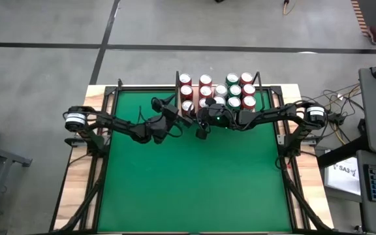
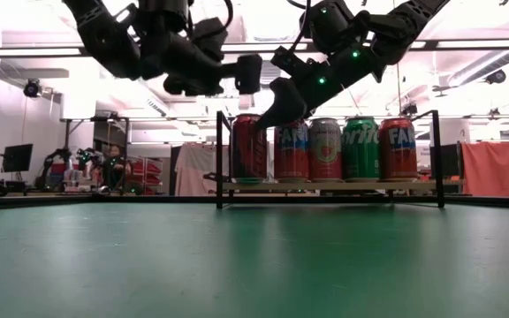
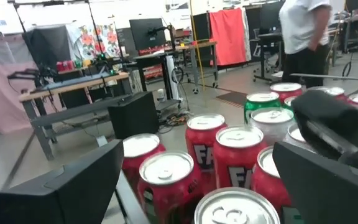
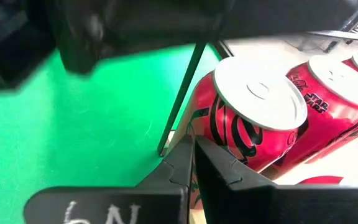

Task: Place canned beverage on shelf
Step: Put the red-black soda can on the shelf aligned with the other red-black soda can

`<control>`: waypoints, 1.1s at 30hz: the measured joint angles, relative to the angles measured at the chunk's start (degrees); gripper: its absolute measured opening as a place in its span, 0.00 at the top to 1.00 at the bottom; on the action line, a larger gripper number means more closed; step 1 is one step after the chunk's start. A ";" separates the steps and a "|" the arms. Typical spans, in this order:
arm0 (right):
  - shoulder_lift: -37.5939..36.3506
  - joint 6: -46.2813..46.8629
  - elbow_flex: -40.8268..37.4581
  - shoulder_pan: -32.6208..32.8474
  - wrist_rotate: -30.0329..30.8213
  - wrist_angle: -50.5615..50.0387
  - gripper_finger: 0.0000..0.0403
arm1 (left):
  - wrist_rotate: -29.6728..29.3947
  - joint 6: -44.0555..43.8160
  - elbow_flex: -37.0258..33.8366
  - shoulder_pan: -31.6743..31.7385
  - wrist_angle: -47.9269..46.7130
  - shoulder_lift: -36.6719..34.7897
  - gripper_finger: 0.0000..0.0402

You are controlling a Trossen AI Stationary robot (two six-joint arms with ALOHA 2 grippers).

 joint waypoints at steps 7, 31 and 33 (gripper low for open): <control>0.00 0.01 0.00 0.00 0.02 0.19 0.98 | 6.44 3.07 -0.24 -2.15 -9.02 -7.99 0.01; -0.02 -1.07 2.34 -0.96 0.19 -0.39 0.98 | 33.66 -7.50 -2.58 -1.86 -49.48 -20.76 0.01; -0.31 -0.87 2.73 -0.96 0.80 -1.22 0.98 | 33.66 -8.84 -2.60 -1.87 -49.33 -19.44 0.01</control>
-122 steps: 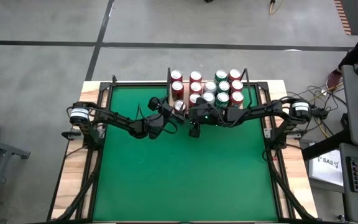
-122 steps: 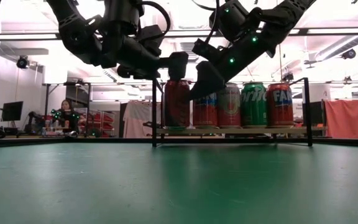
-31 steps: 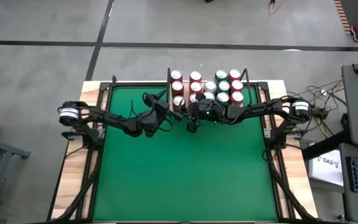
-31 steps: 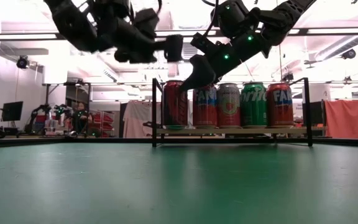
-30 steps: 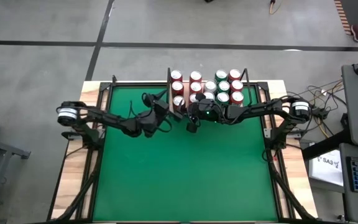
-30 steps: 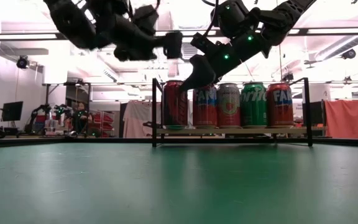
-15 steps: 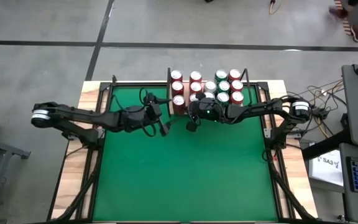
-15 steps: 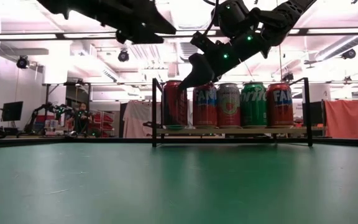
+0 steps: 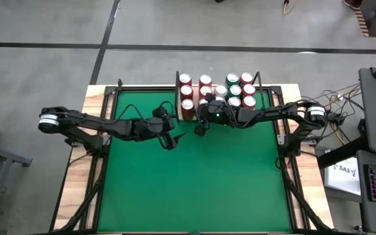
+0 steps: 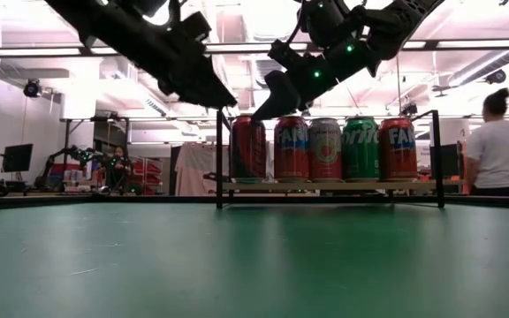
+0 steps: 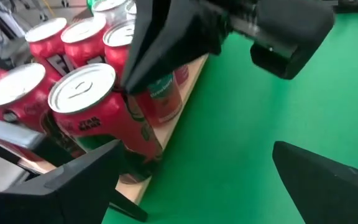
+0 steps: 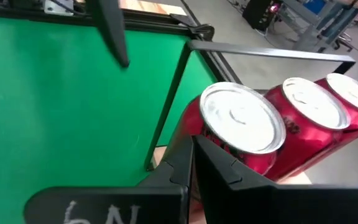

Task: Place canned beverage on shelf
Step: Put the red-black soda can on the shelf aligned with the other red-black soda can

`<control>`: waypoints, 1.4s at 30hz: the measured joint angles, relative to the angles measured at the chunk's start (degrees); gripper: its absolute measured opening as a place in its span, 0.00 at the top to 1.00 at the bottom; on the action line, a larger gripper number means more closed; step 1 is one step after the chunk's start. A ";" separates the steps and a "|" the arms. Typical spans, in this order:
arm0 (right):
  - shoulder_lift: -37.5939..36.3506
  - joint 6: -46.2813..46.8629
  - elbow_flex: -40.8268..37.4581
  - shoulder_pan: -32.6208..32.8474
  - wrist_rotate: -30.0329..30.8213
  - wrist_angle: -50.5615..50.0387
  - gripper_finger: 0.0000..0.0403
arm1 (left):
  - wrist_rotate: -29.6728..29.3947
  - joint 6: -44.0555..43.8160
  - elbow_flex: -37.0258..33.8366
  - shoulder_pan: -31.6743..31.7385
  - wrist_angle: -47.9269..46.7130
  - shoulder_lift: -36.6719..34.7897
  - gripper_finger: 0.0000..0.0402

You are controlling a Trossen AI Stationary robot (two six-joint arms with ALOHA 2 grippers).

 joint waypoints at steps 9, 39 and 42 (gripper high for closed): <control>-5.89 4.92 8.35 0.02 0.23 -15.08 0.98 | 3.84 -2.23 0.02 -0.09 1.36 -0.50 0.01; -5.92 4.10 29.98 -3.61 0.66 -44.12 0.98 | -0.66 -1.77 0.57 0.50 12.61 11.11 0.75; -6.26 3.45 30.05 -4.40 0.71 -46.08 0.98 | -1.81 -0.86 1.14 1.35 13.61 12.50 0.92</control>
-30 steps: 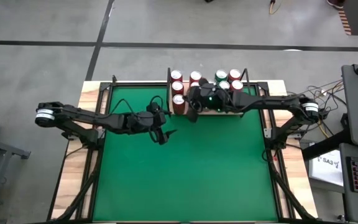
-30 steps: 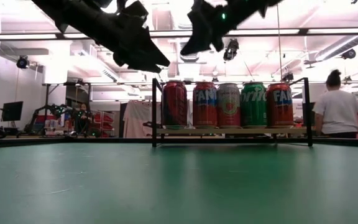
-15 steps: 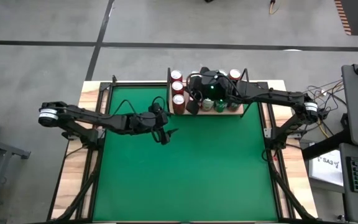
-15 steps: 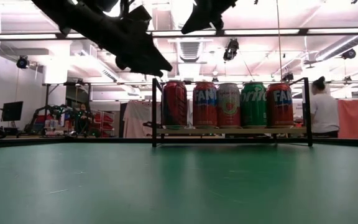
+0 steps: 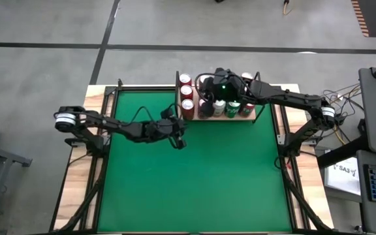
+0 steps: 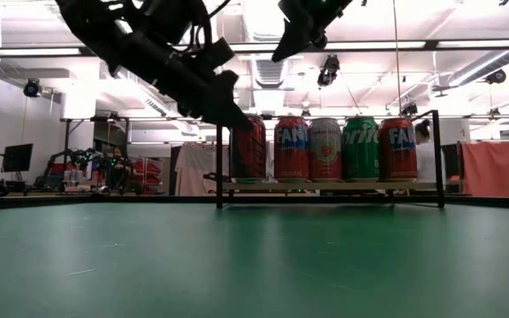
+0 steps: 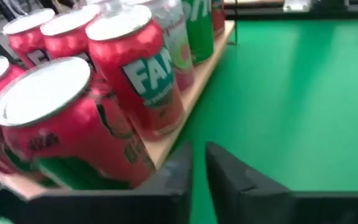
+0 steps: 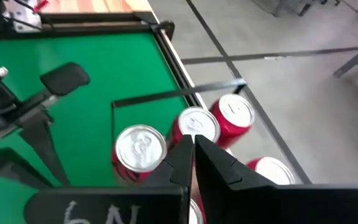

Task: Place canned beverage on shelf
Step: Put the red-black soda can on the shelf aligned with the other red-black soda can

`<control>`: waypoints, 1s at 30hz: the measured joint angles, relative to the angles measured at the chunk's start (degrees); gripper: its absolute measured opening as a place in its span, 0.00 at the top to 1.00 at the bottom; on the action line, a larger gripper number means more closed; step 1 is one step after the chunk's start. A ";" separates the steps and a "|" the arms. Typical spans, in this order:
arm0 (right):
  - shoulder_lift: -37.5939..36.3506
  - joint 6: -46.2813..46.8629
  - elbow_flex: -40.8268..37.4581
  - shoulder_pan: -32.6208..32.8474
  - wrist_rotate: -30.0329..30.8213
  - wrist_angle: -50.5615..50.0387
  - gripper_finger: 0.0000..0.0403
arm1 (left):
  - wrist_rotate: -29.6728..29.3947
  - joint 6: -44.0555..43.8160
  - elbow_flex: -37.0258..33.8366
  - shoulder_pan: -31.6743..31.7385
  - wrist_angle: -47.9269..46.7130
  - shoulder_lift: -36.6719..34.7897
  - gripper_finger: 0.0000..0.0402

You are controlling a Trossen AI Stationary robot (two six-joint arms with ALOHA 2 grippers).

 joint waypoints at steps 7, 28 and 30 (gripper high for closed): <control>-0.10 -0.20 0.05 -1.39 0.05 -3.53 0.98 | 0.05 0.35 0.26 2.95 4.22 2.27 0.95; -0.10 -0.83 0.00 -1.46 0.00 -4.03 0.98 | -0.32 -2.23 0.26 7.21 5.56 2.60 1.00; -0.10 -0.83 0.00 -1.46 0.00 -4.01 0.98 | -0.32 -2.22 0.26 7.19 5.53 2.54 1.00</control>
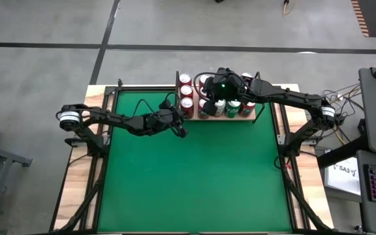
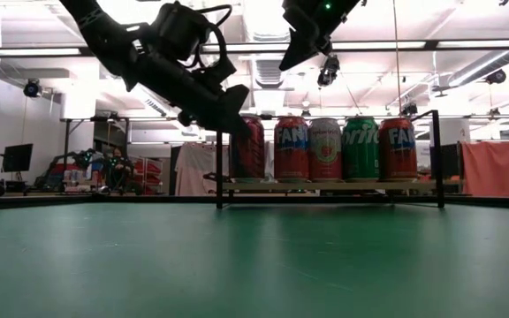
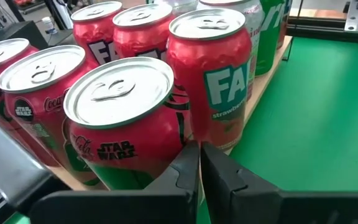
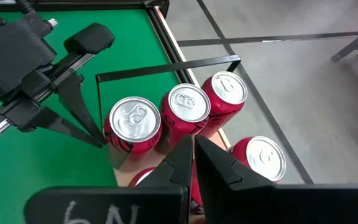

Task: Place canned beverage on shelf
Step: Put the red-black soda can on the shelf aligned with the other red-black soda can, then adjust the soda cans on the shelf

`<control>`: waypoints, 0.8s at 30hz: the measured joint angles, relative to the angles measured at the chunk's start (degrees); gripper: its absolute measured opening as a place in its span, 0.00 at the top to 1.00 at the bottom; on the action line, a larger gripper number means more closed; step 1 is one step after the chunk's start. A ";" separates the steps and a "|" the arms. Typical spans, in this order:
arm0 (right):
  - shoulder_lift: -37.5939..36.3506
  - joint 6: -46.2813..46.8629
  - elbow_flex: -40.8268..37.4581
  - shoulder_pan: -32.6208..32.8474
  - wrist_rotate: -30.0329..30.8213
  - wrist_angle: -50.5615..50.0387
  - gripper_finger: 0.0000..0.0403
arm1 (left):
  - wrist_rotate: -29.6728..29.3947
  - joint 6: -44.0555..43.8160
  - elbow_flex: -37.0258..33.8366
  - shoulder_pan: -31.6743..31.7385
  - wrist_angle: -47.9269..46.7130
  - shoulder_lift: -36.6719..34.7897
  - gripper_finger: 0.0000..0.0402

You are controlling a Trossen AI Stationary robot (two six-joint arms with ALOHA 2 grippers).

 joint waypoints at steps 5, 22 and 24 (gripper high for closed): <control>0.00 -0.02 -0.02 -0.04 -0.02 0.00 0.98 | 0.90 0.64 -0.03 -0.79 -2.42 -2.03 1.00; 4.03 0.74 -0.07 -3.80 -0.74 6.66 0.98 | 1.98 13.66 -2.65 -3.17 -9.89 -23.46 1.00; 5.12 0.27 -0.07 -4.16 -1.11 8.87 0.98 | 1.98 15.05 -3.46 -3.07 -9.93 -25.79 1.00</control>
